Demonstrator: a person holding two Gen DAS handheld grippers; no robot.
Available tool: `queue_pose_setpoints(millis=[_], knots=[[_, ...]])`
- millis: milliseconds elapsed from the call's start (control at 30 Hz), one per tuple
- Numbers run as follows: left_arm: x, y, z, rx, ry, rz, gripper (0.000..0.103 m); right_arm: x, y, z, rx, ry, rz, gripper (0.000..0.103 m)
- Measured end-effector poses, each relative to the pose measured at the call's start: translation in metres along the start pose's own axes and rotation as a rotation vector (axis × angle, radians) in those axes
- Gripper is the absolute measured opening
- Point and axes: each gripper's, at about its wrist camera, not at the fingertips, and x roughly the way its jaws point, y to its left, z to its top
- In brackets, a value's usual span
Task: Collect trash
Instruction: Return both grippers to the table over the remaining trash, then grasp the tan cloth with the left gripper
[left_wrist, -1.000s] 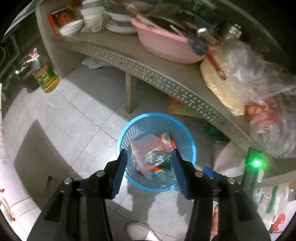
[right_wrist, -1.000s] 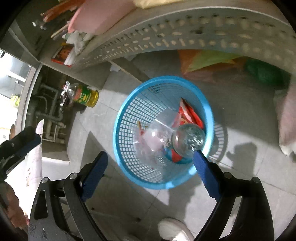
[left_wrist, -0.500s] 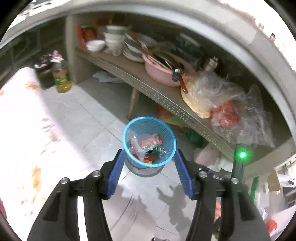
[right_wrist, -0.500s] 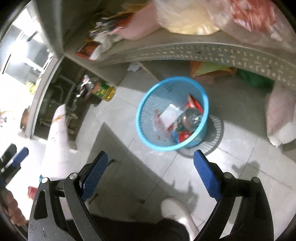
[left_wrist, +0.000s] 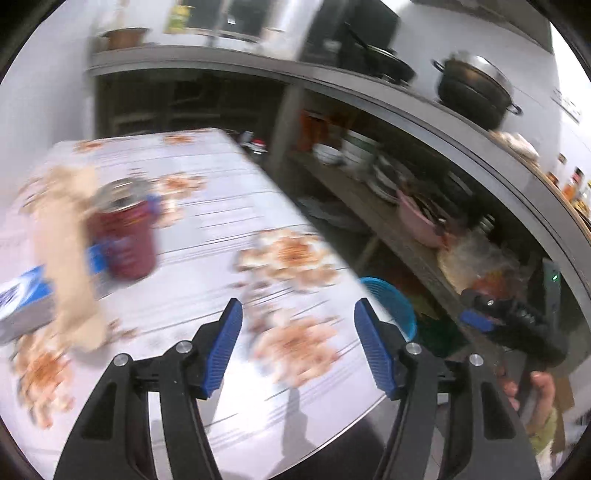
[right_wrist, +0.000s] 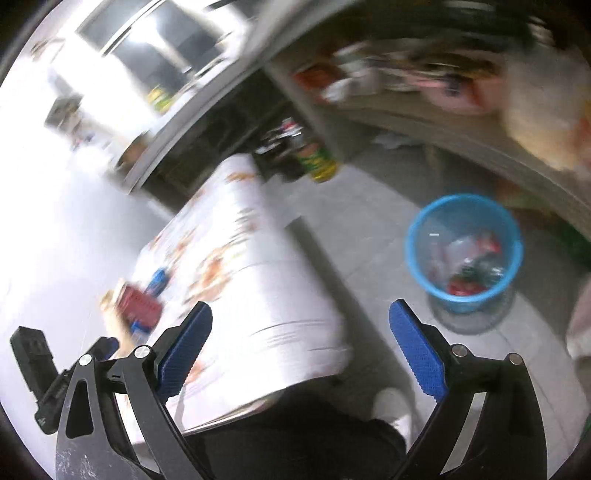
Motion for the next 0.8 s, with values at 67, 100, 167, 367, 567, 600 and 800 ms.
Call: queue_pose_setpoints(millis=[67, 100, 167, 367, 567, 600, 800], knots=[[-0.015, 0.018, -0.009, -0.019, -0.031, 0.040, 0.061, 0.011, 0.024, -0.005, -0.044, 0.043, 0.039, 0.092], [-0.021, 0.027, -0.013, -0.029, -0.045, 0.058, 0.061, 0.014, 0.034, -0.006, -0.066, 0.054, 0.052, 0.092], [-0.035, 0.049, -0.019, -0.071, -0.079, 0.098, 0.061, 0.024, 0.061, -0.008, -0.128, 0.082, 0.076, 0.092], [-0.063, 0.102, -0.020, -0.173, -0.148, 0.153, 0.061, 0.049, 0.137, -0.016, -0.256, 0.146, 0.154, 0.092], [-0.075, 0.140, -0.031, -0.234, -0.171, 0.188, 0.061, 0.086, 0.196, -0.029, -0.359, 0.216, 0.179, 0.092], [-0.074, 0.141, -0.031, -0.238, -0.173, 0.193, 0.061, 0.091, 0.205, -0.030, -0.376, 0.224, 0.181, 0.092], [-0.067, 0.163, 0.001, -0.227, -0.195, 0.183, 0.061, 0.116, 0.244, -0.041, -0.434, 0.263, 0.204, 0.092]])
